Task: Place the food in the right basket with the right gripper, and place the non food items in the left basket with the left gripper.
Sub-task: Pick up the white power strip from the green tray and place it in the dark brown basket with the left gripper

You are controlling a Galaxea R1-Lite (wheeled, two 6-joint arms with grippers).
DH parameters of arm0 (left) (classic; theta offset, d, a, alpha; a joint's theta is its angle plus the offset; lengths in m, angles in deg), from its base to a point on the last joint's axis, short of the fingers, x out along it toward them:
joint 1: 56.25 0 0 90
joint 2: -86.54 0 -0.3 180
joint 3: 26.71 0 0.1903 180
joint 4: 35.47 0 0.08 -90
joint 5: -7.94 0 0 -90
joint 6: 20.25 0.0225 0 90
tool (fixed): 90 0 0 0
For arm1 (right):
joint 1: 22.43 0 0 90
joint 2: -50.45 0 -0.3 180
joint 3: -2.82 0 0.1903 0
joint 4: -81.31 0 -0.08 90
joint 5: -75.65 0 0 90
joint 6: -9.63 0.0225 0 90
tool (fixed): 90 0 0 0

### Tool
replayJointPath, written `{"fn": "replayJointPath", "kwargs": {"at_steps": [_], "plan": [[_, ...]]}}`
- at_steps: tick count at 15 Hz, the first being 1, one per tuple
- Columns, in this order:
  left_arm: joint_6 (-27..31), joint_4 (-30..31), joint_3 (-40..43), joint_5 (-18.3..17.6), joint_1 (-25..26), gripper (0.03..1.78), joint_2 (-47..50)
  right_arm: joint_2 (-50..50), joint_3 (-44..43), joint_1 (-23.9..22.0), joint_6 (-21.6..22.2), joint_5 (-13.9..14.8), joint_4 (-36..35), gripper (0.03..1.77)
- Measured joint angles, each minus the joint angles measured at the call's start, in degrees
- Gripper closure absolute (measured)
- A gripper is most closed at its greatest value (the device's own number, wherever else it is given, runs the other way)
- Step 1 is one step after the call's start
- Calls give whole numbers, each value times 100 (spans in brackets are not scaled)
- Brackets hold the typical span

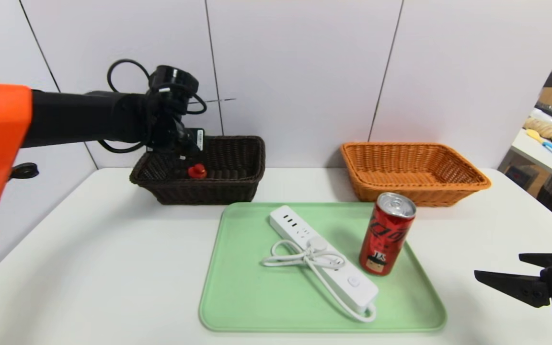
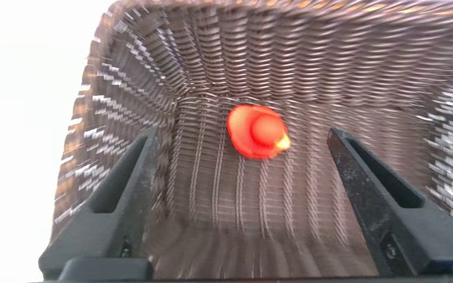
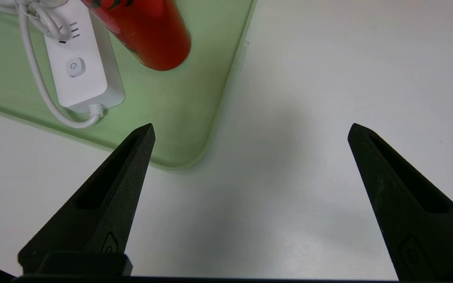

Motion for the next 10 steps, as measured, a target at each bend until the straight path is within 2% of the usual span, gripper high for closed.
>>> {"fn": "replayJointPath", "kwargs": {"at_steps": [2,5,10], "plan": [[-94,-495,-30,0,-193,25,408,27,-11,-5,-2,2,-2,10],[-439,-1314,179,-9,-914,20,1100,59,-28,-6,5,13,-5,10],[-653,-1574,866,-11,-2210,16,1773,124,-17,-11,16,5,-2,10]]}}
